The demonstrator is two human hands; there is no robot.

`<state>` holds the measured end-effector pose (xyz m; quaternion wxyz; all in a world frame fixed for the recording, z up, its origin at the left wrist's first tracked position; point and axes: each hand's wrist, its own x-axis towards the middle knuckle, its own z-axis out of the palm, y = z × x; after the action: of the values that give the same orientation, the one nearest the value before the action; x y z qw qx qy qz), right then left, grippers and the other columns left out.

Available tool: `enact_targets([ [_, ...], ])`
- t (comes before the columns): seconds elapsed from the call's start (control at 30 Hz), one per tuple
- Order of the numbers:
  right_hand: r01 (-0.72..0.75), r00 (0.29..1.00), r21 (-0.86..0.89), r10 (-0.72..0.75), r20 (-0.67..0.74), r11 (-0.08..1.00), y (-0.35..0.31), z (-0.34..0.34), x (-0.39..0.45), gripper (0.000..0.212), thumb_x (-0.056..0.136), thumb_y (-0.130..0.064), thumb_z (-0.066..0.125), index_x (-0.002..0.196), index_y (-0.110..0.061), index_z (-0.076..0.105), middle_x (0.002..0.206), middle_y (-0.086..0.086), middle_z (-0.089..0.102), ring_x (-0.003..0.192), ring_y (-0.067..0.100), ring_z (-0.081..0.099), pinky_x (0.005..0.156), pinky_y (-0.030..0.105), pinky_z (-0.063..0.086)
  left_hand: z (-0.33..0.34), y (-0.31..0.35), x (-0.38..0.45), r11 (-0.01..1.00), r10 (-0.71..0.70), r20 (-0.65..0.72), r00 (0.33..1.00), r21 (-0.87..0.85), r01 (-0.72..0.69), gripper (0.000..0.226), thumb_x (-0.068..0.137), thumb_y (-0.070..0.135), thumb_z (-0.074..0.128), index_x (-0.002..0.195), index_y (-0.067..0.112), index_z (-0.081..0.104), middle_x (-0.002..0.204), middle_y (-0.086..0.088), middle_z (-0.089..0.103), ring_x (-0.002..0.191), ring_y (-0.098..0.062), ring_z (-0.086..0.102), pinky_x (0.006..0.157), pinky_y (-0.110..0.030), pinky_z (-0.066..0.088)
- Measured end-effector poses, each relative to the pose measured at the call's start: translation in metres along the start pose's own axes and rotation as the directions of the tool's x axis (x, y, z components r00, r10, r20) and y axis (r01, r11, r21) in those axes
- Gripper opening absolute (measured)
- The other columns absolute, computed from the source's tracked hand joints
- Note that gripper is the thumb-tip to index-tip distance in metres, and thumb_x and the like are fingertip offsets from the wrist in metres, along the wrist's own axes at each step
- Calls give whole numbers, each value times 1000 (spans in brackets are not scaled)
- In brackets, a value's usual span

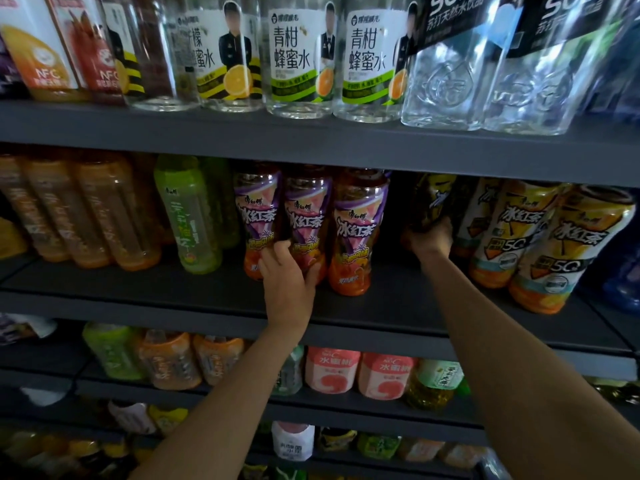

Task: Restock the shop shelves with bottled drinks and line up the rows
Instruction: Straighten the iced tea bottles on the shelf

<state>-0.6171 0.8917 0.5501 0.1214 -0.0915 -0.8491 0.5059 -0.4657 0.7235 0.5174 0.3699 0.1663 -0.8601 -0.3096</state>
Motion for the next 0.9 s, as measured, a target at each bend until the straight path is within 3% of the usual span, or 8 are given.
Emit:
enact_targets([
  [0.27, 124, 991, -208, -132, -26, 970, 1, 9, -53, 75, 77, -32, 71, 131, 1, 30, 134, 23, 33, 126, 40, 31, 99, 47, 34, 1, 0, 0, 1000, -14, 26, 1000, -26, 15, 53, 83, 22, 66, 123, 5, 37, 127, -15, 37, 117, -27, 36, 88, -25, 32],
  [0.4, 162, 985, -98, -154, 78, 982, 5, 8, -55, 75, 81, -29, 67, 137, 1, 25, 137, 21, 36, 130, 39, 31, 107, 45, 26, 2, -2, 0, 1000, -5, 22, 1000, -25, 5, 53, 83, 22, 66, 124, 5, 36, 127, -16, 38, 117, -27, 36, 87, -26, 31],
  [0.53, 212, 974, -30, -208, 94, 977, 14, 4, -58, 67, 79, -23, 71, 129, 1, 35, 130, 19, 48, 122, 37, 43, 103, 50, 37, 2, -3, -1, 1000, 7, 10, 1000, -27, -7, 53, 83, 22, 67, 123, 5, 37, 127, -16, 38, 118, -27, 37, 88, -26, 31],
  [0.77, 197, 978, -109, -203, -50, 974, 5, 20, -72, 69, 78, -27, 72, 127, 0, 30, 130, 18, 39, 122, 33, 42, 96, 41, 43, 2, -2, 0, 999, -13, 17, 1000, -31, 14, 54, 83, 22, 66, 125, 5, 36, 128, -16, 37, 119, -27, 35, 87, -25, 30],
  [0.9, 186, 980, -130, -194, -51, 974, 4, 22, -71, 71, 78, -28, 72, 127, -2, 29, 131, 16, 38, 122, 32, 43, 90, 41, 46, 2, -2, -1, 999, -22, 22, 1000, -33, 22, 54, 83, 22, 66, 125, 5, 36, 128, -16, 37, 119, -26, 35, 88, -24, 29],
])
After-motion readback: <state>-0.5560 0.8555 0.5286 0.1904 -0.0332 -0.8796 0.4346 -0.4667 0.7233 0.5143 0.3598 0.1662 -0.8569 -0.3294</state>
